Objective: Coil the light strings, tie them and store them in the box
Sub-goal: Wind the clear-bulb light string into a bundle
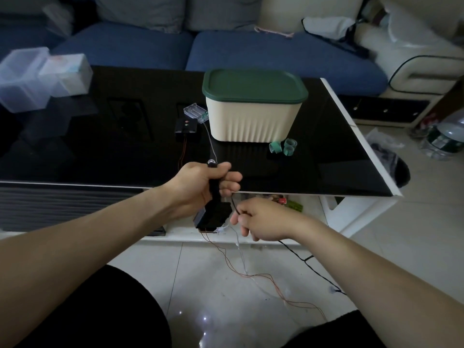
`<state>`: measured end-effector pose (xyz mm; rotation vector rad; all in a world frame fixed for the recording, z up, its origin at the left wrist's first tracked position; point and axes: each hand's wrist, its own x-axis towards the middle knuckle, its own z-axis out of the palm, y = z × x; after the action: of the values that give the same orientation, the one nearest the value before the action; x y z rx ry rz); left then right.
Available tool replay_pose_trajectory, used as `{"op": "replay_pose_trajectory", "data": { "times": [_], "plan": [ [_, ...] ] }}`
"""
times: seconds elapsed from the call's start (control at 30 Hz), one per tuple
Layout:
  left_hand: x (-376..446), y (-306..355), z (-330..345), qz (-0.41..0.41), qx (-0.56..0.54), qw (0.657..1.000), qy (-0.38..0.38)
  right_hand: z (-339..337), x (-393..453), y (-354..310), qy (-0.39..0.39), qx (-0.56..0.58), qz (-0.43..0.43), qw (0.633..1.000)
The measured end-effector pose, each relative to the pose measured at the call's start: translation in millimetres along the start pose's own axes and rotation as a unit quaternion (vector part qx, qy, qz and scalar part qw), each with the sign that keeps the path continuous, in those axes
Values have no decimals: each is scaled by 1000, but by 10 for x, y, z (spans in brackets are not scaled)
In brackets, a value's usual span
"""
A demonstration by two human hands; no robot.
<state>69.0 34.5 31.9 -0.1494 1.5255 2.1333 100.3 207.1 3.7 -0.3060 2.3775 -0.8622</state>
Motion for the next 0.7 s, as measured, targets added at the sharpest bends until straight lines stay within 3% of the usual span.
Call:
{"op": "replay_pose_trajectory", "data": {
  "times": [0.23,0.33,0.5,0.7],
  "plan": [
    [45,-116,-13,-25,7,1000,-7,37,-24,-61,-3,-19,-25,999],
    [32,-186,-27,-21,88,996,-23,48,-63,-92,-15,-10,-33,999],
    [26,-300,-64,-21,327,937,-122,65,-119,-128,-43,20,-34,998],
    [-37,-262,12,-112,332,919,-179,17,-148,-104,-18,89,-58,994]
  ]
}}
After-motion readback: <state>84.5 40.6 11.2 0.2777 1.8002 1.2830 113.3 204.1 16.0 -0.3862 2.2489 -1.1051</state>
